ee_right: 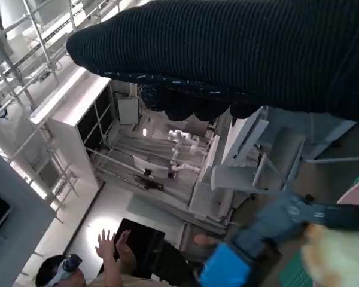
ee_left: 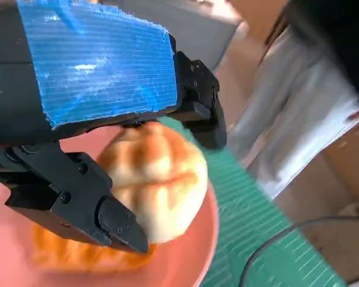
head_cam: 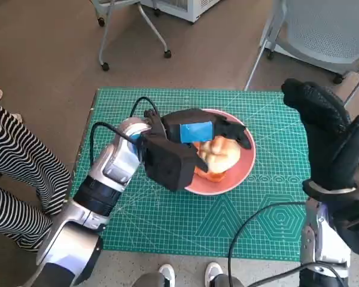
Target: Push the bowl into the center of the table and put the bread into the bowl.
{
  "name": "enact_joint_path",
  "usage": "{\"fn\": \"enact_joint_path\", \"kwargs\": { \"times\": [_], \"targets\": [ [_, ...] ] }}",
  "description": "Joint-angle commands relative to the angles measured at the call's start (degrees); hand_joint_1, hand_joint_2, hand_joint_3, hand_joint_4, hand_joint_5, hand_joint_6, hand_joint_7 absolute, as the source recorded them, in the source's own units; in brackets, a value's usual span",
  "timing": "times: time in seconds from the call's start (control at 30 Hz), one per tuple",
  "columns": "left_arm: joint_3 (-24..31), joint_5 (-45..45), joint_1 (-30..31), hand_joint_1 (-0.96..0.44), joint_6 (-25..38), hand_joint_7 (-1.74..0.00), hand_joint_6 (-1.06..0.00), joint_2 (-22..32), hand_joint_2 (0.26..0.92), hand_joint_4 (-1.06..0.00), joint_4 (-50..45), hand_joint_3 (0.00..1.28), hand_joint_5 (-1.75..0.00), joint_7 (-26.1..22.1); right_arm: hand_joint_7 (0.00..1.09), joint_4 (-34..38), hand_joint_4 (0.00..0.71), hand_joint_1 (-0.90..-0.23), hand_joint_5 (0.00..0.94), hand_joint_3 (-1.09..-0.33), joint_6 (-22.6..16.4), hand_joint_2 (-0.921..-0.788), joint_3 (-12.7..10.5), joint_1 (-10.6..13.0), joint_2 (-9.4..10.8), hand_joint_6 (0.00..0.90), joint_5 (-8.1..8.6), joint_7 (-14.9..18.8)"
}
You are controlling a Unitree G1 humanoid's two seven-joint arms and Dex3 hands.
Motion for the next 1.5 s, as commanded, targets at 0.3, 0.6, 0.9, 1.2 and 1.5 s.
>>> {"fn": "enact_joint_path", "kwargs": {
  "times": [0.3,0.6,0.9,1.2,1.5],
  "targets": [
    [1.51,-0.60,1.00,-0.26,-3.36,-0.07,-0.18,1.15,0.792,-0.02,-0.19,0.02,0.00,1.12,0.55,0.67,0.224,-0.717,0.000,-0.721,0.88,-0.921,0.12,0.67,0.10,0.118,-0.67,-0.77],
    [6.55,-6.48,1.73,-0.31,-2.97,-0.05,-0.16,3.06,0.797,0.00,-1.26,0.02,0.00,-0.80,0.55,0.80,0.224,-0.711,0.000,-0.722,0.88,-0.921,0.54,0.07,0.17,0.116,-0.75,-0.98],
    [16.93,-22.69,3.53,-0.45,-2.01,-0.05,-0.17,1.63,0.852,0.00,-1.27,0.04,0.00,-4.61,0.56,-1.06,0.223,-0.719,0.000,-0.724,2.22,-0.921,0.65,-0.48,-0.37,0.108,-0.92,-1.49],
    [27.36,-42.74,8.91,-0.61,7.76,-0.15,-0.15,-6.28,0.918,-0.04,-9.18,0.22,-0.02,-1.16,0.57,-3.18,0.233,-0.733,0.005,-0.712,4.91,-0.921,0.19,-2.23,-0.77,0.121,-0.17,-2.10],
    [30.00,-47.61,14.79,-0.68,10.82,-0.51,0.00,-10.18,0.921,-0.05,-17.88,0.32,-0.06,4.26,0.57,-3.92,0.239,-0.722,0.007,-0.698,6.02,-0.921,0.80,-3.83,-0.37,0.131,-1.00,-2.80]
  ]
}}
